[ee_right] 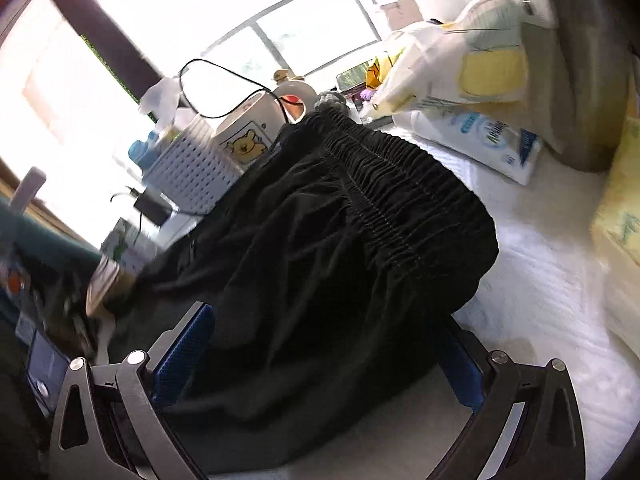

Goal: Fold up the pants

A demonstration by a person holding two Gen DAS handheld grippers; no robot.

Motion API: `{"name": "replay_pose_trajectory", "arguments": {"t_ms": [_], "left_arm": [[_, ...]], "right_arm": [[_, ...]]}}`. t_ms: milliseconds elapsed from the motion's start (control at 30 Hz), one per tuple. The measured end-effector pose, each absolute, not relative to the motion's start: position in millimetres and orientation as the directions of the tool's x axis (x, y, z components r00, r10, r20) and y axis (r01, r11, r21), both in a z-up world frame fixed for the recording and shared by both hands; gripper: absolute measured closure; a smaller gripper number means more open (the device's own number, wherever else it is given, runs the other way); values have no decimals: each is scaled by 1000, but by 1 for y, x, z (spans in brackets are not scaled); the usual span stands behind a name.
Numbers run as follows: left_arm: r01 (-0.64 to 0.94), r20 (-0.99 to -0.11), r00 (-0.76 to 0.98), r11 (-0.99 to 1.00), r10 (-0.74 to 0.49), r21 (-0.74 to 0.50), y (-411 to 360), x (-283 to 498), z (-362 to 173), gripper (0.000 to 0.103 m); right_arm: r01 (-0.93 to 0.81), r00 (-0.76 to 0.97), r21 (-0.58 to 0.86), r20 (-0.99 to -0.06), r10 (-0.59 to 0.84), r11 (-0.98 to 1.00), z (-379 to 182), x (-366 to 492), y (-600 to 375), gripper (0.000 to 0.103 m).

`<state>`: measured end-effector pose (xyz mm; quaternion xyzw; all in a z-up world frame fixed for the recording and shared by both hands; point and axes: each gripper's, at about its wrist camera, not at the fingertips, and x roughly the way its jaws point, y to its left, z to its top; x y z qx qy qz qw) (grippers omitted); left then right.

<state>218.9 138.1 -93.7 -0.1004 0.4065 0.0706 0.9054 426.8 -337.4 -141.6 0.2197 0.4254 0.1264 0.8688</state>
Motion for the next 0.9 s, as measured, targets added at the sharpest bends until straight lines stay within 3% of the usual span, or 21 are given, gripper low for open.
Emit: {"name": "replay_pose_trajectory", "arguments": {"t_ms": [267,433,467,500,533,567,800,900], "left_arm": [[-213,-746,665,968,47,-129,142,218,-92,15],[-203,-742,669,970,40,-131,137,217,-89,15],[-200,-742,669,971,38,-131,136,216,-89,15],[-199,-742,670,971,37,-131,135,215,-88,15],[-197,-741,670,972,37,-130,134,214,-88,15],[-195,-741,670,972,36,-129,133,213,-88,15],[-190,-735,677,974,40,-122,128,210,-83,15],[-181,-725,688,976,37,-122,126,207,-79,15]], "right_arm": [[15,626,642,-604,493,767,-148,450,-340,0],[14,628,661,-590,508,750,-147,460,-344,1],[14,628,663,-588,510,748,-147,460,-345,14],[21,625,668,-589,512,744,-147,462,-346,42],[32,625,660,-599,500,750,-148,462,-347,59],[31,623,658,-602,500,753,-149,461,-348,66],[2,644,598,-614,456,802,-138,452,-345,78],[-59,678,487,-621,393,872,-111,444,-327,78]]}}
